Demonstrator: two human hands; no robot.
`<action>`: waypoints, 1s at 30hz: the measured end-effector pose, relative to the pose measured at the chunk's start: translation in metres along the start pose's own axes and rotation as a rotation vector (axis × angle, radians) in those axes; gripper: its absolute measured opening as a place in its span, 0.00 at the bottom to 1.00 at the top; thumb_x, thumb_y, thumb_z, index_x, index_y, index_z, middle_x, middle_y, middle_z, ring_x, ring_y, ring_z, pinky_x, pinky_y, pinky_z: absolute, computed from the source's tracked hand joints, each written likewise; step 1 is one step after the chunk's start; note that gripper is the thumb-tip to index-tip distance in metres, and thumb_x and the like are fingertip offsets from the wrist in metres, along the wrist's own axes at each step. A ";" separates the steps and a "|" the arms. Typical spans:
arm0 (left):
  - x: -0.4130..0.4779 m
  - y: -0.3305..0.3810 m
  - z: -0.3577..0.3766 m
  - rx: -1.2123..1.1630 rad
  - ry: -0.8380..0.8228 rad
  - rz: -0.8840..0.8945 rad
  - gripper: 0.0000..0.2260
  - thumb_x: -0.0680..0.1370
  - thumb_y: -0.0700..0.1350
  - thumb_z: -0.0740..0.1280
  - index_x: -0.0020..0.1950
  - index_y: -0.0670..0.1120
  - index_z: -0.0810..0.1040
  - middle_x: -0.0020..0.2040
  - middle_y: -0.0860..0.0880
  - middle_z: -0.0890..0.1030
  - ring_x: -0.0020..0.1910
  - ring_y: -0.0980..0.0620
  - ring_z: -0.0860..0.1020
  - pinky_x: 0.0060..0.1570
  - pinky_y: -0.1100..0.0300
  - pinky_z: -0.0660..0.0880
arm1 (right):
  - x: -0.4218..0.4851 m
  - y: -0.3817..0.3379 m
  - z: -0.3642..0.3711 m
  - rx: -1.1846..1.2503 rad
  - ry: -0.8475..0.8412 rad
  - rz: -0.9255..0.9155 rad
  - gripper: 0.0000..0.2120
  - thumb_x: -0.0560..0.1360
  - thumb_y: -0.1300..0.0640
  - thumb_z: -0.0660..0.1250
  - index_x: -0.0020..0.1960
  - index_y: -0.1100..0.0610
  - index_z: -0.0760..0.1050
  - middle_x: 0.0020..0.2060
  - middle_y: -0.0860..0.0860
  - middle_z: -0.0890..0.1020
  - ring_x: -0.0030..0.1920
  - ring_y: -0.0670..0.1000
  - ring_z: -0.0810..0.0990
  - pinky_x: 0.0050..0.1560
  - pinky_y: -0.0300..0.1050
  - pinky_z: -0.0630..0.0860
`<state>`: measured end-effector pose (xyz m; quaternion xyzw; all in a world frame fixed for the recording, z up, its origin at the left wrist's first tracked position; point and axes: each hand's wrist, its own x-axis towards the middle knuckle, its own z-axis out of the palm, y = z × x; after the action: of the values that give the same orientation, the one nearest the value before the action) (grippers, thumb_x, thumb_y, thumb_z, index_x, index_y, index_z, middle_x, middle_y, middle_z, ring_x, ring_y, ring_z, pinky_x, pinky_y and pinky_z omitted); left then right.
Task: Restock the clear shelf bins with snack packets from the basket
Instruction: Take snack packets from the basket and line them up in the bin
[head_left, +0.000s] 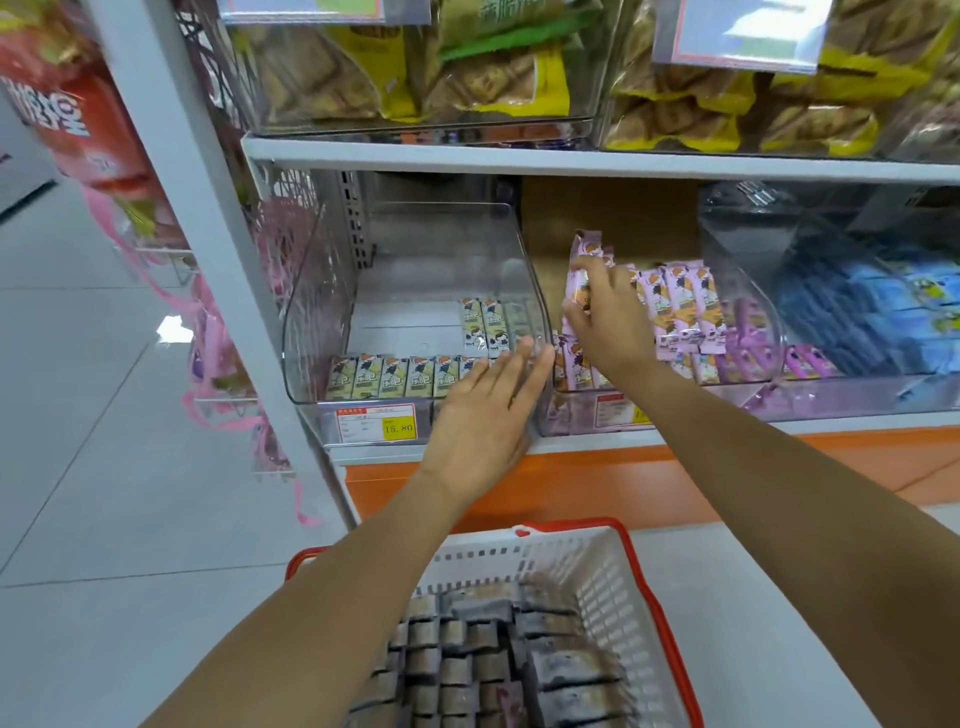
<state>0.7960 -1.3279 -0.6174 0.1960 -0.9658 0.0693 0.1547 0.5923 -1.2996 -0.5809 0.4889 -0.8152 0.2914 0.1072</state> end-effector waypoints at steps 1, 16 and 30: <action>0.000 0.000 0.001 0.003 0.003 -0.002 0.36 0.82 0.51 0.54 0.74 0.46 0.28 0.81 0.44 0.44 0.79 0.46 0.51 0.74 0.53 0.42 | 0.000 -0.001 0.003 -0.017 0.007 -0.015 0.20 0.78 0.57 0.65 0.68 0.53 0.67 0.58 0.58 0.72 0.48 0.56 0.74 0.43 0.47 0.70; -0.002 0.003 -0.010 -0.006 -0.077 -0.019 0.38 0.82 0.51 0.57 0.74 0.48 0.27 0.80 0.44 0.41 0.80 0.46 0.47 0.76 0.50 0.43 | -0.006 0.007 -0.004 -0.132 -0.112 0.000 0.25 0.77 0.62 0.65 0.73 0.59 0.65 0.63 0.58 0.70 0.63 0.58 0.67 0.59 0.51 0.71; -0.036 0.000 -0.026 -0.034 -0.077 0.044 0.38 0.78 0.46 0.61 0.80 0.45 0.41 0.81 0.44 0.46 0.79 0.46 0.43 0.77 0.49 0.37 | -0.070 -0.032 -0.031 0.228 0.040 -0.133 0.11 0.78 0.65 0.62 0.59 0.58 0.78 0.49 0.50 0.74 0.46 0.45 0.72 0.46 0.34 0.70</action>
<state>0.8344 -1.3104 -0.6043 0.1747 -0.9761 0.0485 0.1194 0.6514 -1.2413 -0.5762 0.5450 -0.7402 0.3843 0.0861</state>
